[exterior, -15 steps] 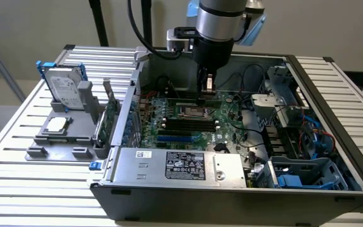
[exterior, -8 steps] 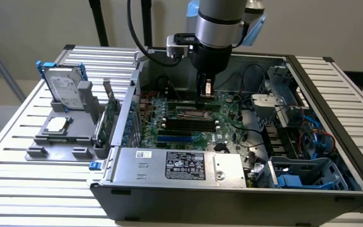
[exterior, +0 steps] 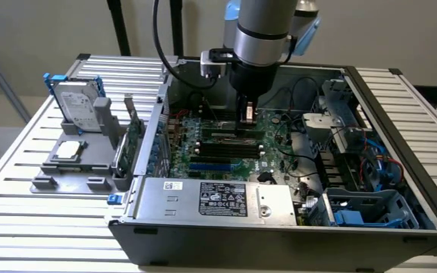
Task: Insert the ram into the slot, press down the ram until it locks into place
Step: 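Insert the ram into the slot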
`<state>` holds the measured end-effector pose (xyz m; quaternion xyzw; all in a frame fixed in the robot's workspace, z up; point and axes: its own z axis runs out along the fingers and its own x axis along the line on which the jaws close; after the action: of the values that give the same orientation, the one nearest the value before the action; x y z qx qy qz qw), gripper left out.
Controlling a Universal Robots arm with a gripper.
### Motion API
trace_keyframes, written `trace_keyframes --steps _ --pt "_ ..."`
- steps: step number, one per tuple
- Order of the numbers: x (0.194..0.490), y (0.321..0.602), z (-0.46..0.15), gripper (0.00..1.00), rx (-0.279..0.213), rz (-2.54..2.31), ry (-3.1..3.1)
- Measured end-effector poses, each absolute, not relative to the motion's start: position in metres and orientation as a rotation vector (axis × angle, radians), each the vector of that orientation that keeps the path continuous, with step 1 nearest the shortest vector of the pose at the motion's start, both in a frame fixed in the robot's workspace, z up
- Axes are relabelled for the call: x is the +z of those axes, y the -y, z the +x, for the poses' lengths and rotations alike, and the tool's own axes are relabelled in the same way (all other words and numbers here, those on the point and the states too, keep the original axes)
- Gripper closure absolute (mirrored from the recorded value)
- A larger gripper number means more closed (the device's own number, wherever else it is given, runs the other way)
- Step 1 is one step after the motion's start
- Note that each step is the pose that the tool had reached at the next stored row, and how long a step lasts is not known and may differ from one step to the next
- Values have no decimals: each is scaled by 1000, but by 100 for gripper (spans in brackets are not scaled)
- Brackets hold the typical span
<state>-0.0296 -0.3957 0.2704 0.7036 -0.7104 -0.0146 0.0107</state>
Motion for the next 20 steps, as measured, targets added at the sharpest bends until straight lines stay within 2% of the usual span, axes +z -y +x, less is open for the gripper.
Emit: trace_keyframes --steps 13,20 --pt "248 396 -30 87 -26 2189 2213" --pt "245 396 -31 87 -20 2186 2211"
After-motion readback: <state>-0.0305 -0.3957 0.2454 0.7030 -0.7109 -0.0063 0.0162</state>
